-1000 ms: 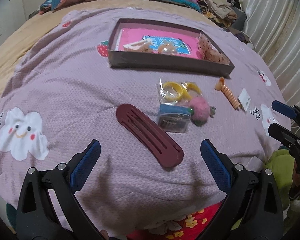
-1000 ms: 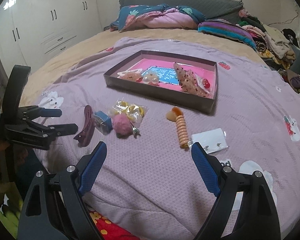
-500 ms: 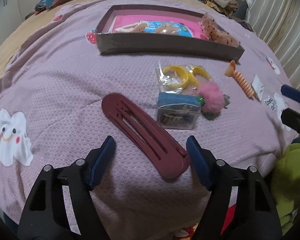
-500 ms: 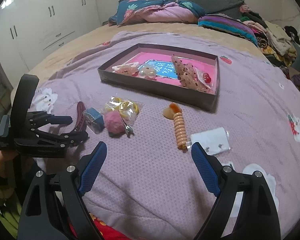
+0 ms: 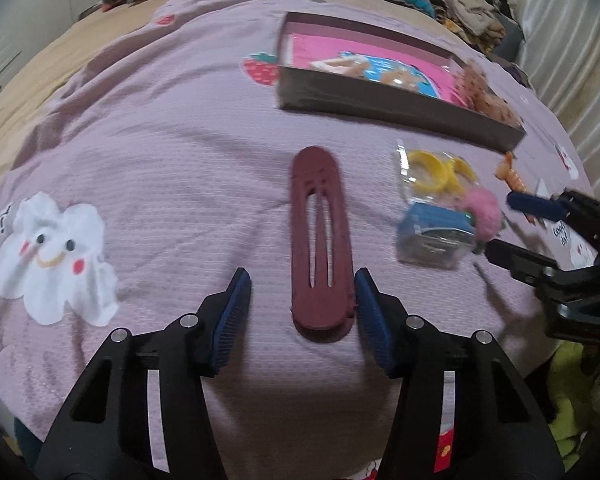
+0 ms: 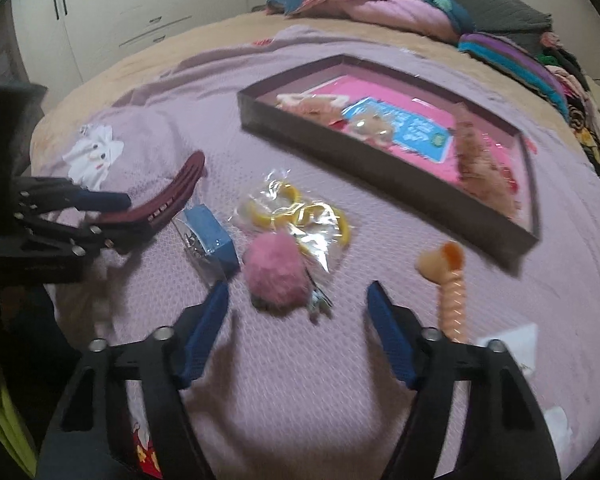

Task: Organize jewelry
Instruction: 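Grasp the maroon snap clip with the left tool while the right tool grasps the pink pompom clip, then carry the maroon clip and pompom clip over the brown tray with both tools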

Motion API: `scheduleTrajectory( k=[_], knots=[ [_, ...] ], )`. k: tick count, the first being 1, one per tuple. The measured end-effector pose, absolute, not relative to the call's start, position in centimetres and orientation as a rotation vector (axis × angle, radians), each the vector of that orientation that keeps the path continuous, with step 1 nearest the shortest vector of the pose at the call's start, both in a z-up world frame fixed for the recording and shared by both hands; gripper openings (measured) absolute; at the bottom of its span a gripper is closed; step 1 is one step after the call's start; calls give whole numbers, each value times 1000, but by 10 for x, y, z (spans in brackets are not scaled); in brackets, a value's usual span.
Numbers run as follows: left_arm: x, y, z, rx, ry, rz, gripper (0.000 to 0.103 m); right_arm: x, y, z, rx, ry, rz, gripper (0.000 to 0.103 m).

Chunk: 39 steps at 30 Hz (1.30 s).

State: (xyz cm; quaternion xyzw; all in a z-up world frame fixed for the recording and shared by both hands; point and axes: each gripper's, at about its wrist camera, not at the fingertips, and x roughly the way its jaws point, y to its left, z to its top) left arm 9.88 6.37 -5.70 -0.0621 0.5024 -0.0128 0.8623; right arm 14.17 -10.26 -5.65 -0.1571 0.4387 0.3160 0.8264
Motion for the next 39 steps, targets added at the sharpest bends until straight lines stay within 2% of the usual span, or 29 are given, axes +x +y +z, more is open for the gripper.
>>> scheduleTrajectory(
  k=[4,6,12,15,17,24,25,26,35,37,38,39],
  knots=[
    [100,75,-57,-154,1053,-6,47,146,-92,-65,-348,943,675,41],
    [103,77,-57,-161,1055,-5,47,146,-90,-66,-345,938,682,36],
    [119,73,-59,-146,1059,-20,47,141,-95,-61,-302,920,696,32],
    [126,66,-64,-120,1068,-34,40,140,-102,-56,-266,916,687,32],
    [129,61,-66,-100,1072,-48,31,139,-107,-52,-243,910,678,31],
    [128,58,-63,-74,1059,-59,27,136,-124,-35,-174,880,656,30],
    [127,58,-61,-82,1054,-62,26,135,-126,-32,-162,875,655,19],
    [126,59,-58,-90,1049,-68,25,134,-128,-29,-154,870,655,15],
    [119,63,-29,-122,989,-81,25,135,-139,-29,-146,893,658,15],
    [119,62,-24,-120,976,-82,25,135,-142,-33,-123,926,690,30],
    [119,62,-22,-122,970,-84,25,134,-142,-34,-122,932,696,34],
    [120,62,-19,-126,965,-86,25,134,-141,-37,-132,944,701,43]
  ],
)
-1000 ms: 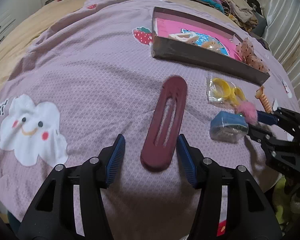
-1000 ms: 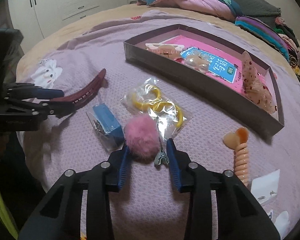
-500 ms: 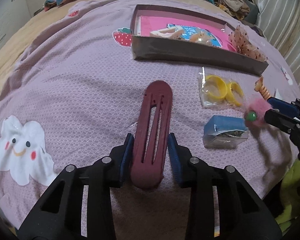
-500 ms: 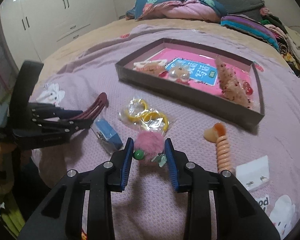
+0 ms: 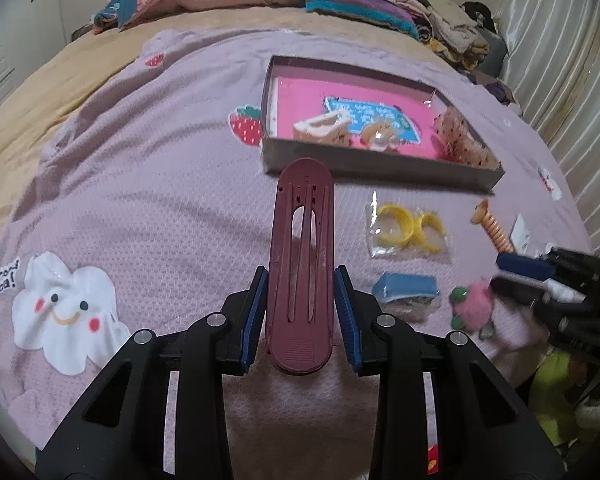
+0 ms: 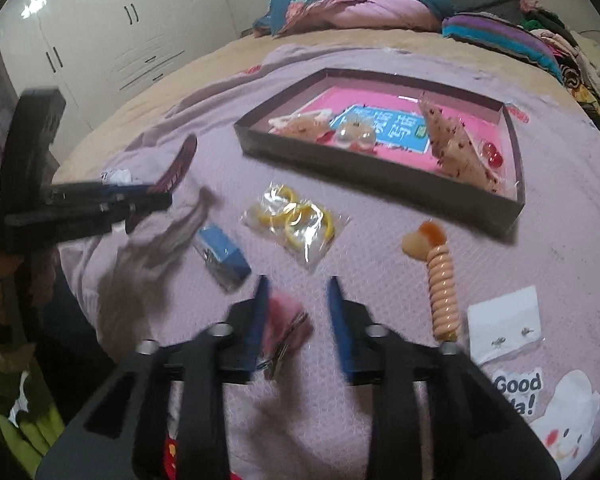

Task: Organize jewelry
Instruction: 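Carry the maroon clip and pompom clip over the brown tray with both tools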

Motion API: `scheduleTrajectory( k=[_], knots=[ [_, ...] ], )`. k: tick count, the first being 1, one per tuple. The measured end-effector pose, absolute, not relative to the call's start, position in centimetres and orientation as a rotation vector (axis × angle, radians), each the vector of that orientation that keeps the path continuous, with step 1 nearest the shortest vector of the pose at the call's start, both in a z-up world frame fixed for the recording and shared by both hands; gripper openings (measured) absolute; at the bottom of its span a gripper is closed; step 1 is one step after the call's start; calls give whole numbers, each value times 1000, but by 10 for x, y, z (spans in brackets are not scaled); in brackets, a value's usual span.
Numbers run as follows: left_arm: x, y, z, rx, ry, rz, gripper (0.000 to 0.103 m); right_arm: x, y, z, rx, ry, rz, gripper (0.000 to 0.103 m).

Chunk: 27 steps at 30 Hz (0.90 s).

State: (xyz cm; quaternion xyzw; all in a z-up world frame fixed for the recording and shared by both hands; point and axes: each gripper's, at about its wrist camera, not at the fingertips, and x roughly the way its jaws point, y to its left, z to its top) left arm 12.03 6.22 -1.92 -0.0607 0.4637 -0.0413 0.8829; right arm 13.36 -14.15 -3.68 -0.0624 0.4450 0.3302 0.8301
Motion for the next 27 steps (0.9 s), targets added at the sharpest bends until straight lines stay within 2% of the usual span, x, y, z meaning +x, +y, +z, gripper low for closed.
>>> scheduleTrajectory(
  k=[1,3,8,9,10,11,15,27],
  knots=[
    [121,62,-17,-129,962,-91,25,133,-140,-39,-141,956,705,49],
    [123,60,-13,-129,958,-96,25,130,-138,-41,-142,964,719,53],
    [127,55,-6,-126,946,-106,25,126,-124,-55,-174,1006,738,52],
    [128,55,-5,-125,944,-107,25,125,-121,-58,-178,1014,737,49],
    [129,54,-4,-125,941,-109,25,125,-119,-63,-184,1024,728,37],
    [130,54,-3,-124,939,-111,25,125,-118,-66,-186,1030,722,33],
    [136,50,2,-119,930,-117,25,124,-119,-66,-172,1015,721,31],
    [160,33,28,-103,881,-154,25,137,-151,-15,-84,885,675,30]
  ],
)
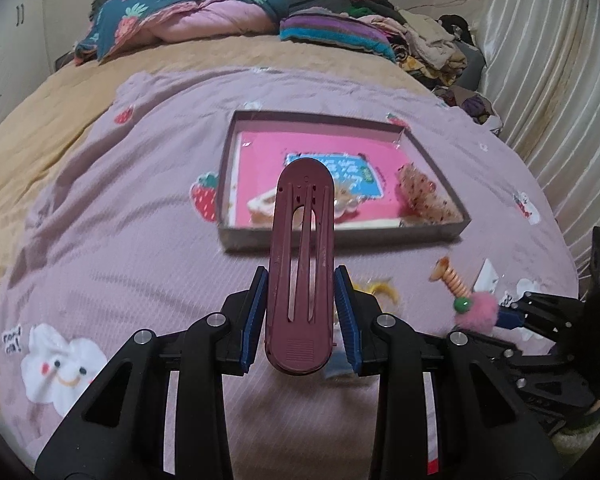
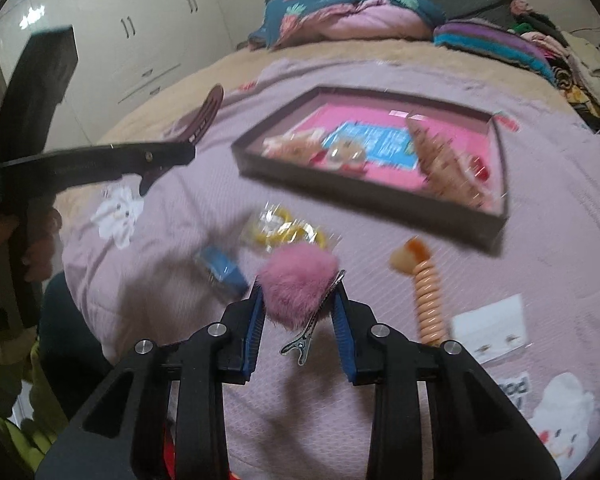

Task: Organize jewelry
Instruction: 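Carry the maroon clip and pompom clip over the brown tray with both tools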

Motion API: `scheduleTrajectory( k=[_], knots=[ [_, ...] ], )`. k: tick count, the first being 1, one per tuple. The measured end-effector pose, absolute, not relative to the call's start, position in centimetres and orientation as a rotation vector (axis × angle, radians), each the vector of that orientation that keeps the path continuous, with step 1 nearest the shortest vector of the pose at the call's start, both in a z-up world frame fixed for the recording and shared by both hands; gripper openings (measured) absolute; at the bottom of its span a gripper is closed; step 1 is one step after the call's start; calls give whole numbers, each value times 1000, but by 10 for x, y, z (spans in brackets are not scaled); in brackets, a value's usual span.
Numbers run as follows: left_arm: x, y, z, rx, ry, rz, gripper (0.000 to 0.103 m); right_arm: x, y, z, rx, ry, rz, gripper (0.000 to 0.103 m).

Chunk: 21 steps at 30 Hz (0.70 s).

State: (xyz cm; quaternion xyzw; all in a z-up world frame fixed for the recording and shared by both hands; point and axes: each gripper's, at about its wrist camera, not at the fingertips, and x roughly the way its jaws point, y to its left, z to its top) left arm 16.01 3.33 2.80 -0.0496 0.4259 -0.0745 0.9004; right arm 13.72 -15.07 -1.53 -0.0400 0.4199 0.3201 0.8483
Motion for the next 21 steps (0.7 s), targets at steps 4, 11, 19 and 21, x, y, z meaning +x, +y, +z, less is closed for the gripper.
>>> scheduleTrajectory(
  k=[4,11,19,21],
  knots=[
    [170,26,36,-95,865,-171,25,145,-166,3,-64,840,638,30],
    [190,12,52,-69,833,-201,25,161,-194,29,-35,773,569,30],
    [217,-11,65,-43,813,-243,25,180,-219,51,-18,708,492,30],
    [223,-16,66,-38,814,-250,25,186,-225,56,-10,693,475,30]
  ],
)
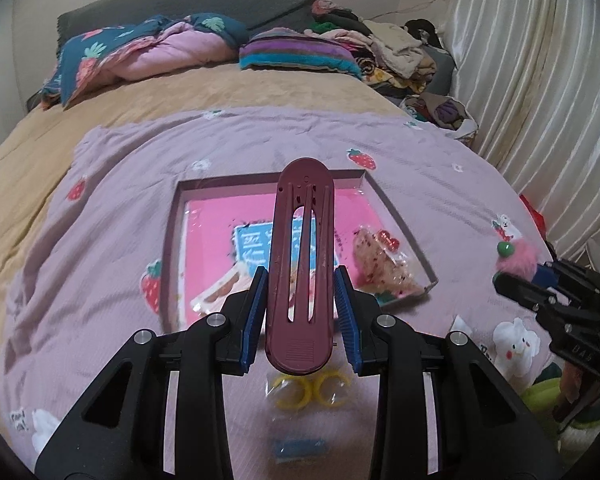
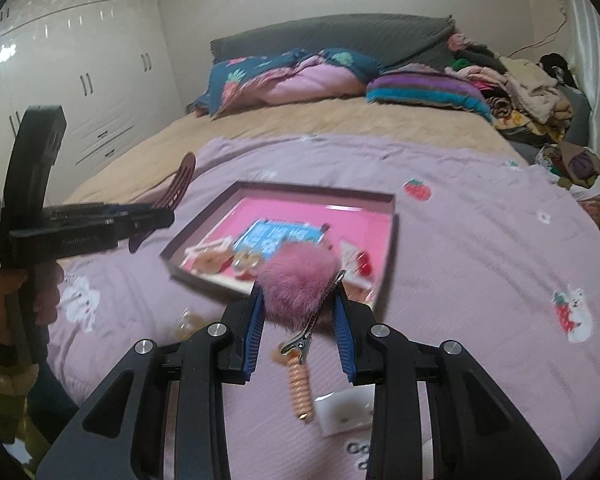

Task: Organize jewelry
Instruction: 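Carry the maroon clip and pompom clip over the brown tray with both tools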

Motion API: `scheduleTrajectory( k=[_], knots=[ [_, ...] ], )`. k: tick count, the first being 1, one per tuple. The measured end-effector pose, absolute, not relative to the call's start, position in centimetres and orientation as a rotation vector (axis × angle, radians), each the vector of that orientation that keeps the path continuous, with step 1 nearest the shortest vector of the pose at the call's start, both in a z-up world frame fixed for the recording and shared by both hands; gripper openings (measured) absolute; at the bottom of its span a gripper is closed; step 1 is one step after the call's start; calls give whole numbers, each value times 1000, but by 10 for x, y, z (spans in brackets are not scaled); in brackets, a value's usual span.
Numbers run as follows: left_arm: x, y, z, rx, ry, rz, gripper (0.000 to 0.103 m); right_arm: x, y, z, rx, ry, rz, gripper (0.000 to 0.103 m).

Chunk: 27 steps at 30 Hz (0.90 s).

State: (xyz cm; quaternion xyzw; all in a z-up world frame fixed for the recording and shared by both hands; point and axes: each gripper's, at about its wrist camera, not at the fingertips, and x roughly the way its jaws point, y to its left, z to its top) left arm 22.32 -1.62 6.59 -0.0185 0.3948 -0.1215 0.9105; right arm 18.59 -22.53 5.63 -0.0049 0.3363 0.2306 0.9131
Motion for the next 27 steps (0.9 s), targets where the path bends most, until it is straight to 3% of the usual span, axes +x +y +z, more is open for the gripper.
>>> scheduleTrajectory(
  k=[15,27],
  knots=[
    [274,-47,52,-36,856,-302,25,225,-244,67,5,643,404,30],
    [312,-59,24,-20,913,-295,25,261,-235,33,4,725,387,30]
  ],
)
